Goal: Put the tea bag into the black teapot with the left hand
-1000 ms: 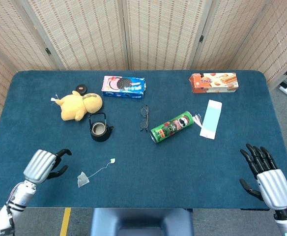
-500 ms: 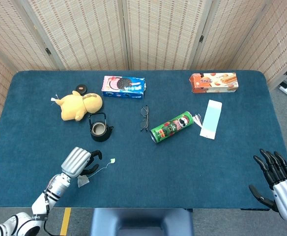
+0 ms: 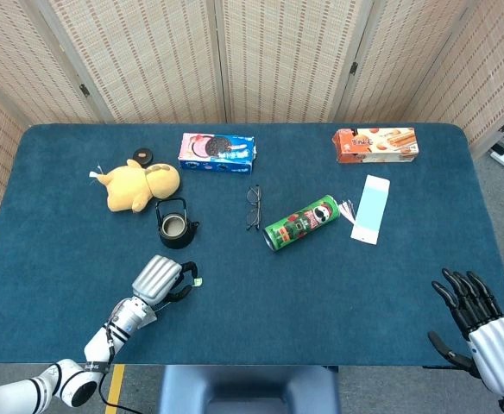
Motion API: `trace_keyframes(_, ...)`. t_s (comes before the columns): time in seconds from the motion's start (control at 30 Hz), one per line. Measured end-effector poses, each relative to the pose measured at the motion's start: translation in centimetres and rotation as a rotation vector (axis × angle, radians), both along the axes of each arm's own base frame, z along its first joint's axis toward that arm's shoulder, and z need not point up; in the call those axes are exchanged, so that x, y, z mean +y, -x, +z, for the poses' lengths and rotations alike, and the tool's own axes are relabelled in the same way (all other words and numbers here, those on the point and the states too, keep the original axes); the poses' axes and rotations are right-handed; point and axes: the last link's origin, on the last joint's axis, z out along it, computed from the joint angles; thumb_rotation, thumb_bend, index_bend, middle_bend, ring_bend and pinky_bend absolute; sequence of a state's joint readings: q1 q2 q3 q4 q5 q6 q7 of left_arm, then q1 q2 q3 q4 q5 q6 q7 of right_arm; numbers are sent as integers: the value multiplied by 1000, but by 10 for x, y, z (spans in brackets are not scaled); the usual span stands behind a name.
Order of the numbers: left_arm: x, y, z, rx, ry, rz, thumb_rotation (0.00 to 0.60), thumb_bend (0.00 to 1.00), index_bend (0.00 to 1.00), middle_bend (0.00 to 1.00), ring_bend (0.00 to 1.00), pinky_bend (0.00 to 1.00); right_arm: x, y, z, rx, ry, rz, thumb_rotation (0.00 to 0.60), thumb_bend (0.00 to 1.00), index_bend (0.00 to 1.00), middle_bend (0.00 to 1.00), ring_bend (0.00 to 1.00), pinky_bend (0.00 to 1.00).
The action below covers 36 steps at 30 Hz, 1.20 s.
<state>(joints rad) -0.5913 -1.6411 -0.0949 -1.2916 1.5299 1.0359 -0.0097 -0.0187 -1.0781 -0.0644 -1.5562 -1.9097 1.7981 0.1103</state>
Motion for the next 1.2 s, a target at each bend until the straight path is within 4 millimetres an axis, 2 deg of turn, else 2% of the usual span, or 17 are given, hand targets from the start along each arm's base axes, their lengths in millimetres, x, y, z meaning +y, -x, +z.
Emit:
trace_keyframes(0.3,7,-5,-20,28,23,-3,600,431,479,1000,1000,1000,-1,-1,-3,6,-12,2,600,324,0,0,0,0)
trace_keyframes(0.67,6,-9,-43,54,60,17,600,430,438,1000,1000,1000,1,-1,-2,-1,-18,11,600,324,0,0,0,0)
trace_keyframes(1.2,10,1,-41,64,14,22,600,430,468,1000,1000,1000,7,-1,2,-15,7,26,600,324,0,0,0,0)
